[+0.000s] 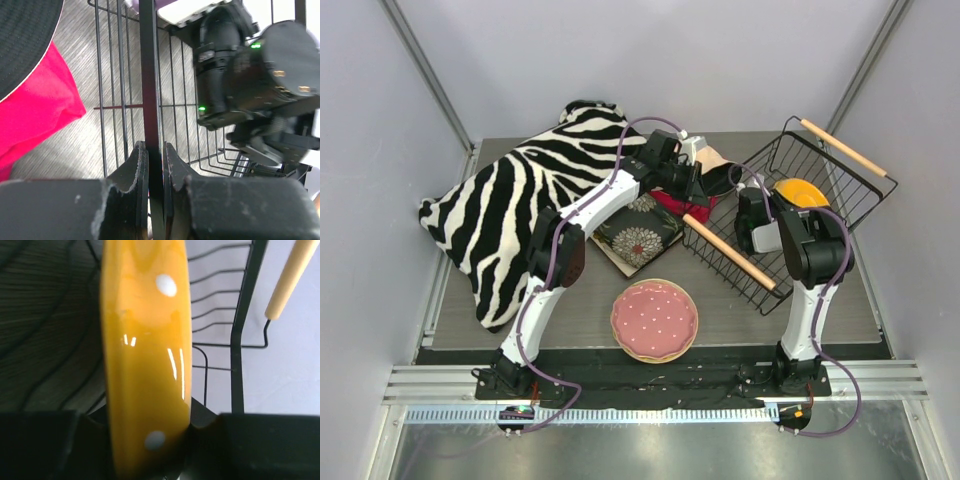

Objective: Unload the plates from the dish rack
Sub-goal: Pick up the plate from the dish rack.

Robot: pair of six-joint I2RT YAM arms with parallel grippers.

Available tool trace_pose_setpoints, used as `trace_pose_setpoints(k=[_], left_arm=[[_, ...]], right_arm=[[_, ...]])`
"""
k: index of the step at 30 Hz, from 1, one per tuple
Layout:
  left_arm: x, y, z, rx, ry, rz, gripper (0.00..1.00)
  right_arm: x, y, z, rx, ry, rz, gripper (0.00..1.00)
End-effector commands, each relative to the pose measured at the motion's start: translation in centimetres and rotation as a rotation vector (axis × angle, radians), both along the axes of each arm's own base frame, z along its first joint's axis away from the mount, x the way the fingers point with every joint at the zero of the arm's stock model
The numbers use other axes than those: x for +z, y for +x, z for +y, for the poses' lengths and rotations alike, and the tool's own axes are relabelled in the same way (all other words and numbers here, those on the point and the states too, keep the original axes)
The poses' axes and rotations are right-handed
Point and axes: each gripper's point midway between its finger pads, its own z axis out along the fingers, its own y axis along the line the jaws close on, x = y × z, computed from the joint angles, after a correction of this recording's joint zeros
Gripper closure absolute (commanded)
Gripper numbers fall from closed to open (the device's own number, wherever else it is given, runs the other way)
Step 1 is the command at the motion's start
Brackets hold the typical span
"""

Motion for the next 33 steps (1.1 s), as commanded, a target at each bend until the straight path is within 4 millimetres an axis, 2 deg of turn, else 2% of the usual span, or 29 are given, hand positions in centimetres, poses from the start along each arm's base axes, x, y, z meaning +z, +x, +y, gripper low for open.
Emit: trace_pose_setpoints(k=[1,7,9,10,11,13,15,17,18,19,20,22,23,24,25,26,28,31,33], left_arm=[[5.7,2.0,2.1,-0.037,-0.087,-0.181,1.0],[7.0,1.9,1.7,-0.028,-0.116,-0.194,1.0],[7.2,2.2,1.5,-0.015,-0.128,-0.195,1.0],[7.2,2.3,1.4,-0.012,-0.129,-0.19,1.0],[7.2,2.3,1.4,-0.007,-0.132,-0.186,1.0],[7.4,2.5,1.3,0.006,-0.142,-0.181,1.0],[7.7,2.6,1.1,0.013,-0.153,-0.184,1.0],[8.1,2.6,1.0,0.019,-0.158,-0.195,1.0],[8.4,2.6,0.9,0.02,-0.163,-0.201,0.99],[8.9,2.5,0.8,0.021,-0.169,-0.208,0.97],[9.2,2.5,0.8,0.023,-0.171,-0.216,0.83],[10.6,2.7,0.8,0.042,-0.186,-0.249,0.66],[11.0,2.7,0.8,0.047,-0.19,-0.259,0.51],[11.8,2.9,0.8,0.056,-0.198,-0.28,0.45],[13.0,2.9,1.0,0.064,-0.211,-0.301,0.41],[13.8,2.8,1.2,0.069,-0.219,-0.318,0.3],[16.4,2.8,1.6,0.092,-0.244,-0.374,0.18],[19.9,3.0,2.3,0.129,-0.28,-0.452,0.12],[23.1,2.5,3.0,0.151,-0.315,-0.513,0.09]], right_arm=[[5.4,-0.4,-0.8,-0.05,0.02,-0.2,0.99],[10.2,-2.4,-1.3,-0.109,0.01,-0.312,0.99],[12.3,-2.8,-1.3,-0.104,0.042,-0.375,0.99],[12.1,-2.9,-1.2,-0.103,0.084,-0.383,0.99],[13.8,-3.0,-1.0,-0.07,0.129,-0.439,0.99],[14.1,-3.4,-0.9,-0.043,0.193,-0.439,0.99],[15.4,-3.7,-0.6,-0.01,0.288,-0.522,0.99],[15.4,-4.2,-0.5,-0.007,0.326,-0.51,0.99],[16.3,-4.6,-0.4,0.003,0.342,-0.528,0.99],[16.4,-4.9,-0.3,0.001,0.353,-0.498,0.99],[17.0,-5.0,0.0,0.009,0.381,-0.512,0.99],[18.3,-5.3,0.7,0.022,0.473,-0.545,0.99],[18.8,-5.4,0.9,0.025,0.505,-0.556,0.99],[19.5,-5.4,1.3,0.022,0.552,-0.597,0.99],[21.1,-5.8,1.6,0.04,0.586,-0.613,0.99],[21.9,-6.1,1.8,0.044,0.607,-0.63,0.99],[24.7,-6.6,2.7,0.084,0.697,-0.692,0.99],[27.7,-7.1,4.3,0.135,0.835,-0.763,0.99],[29.4,-7.4,5.6,0.198,0.92,-0.79,0.99]])
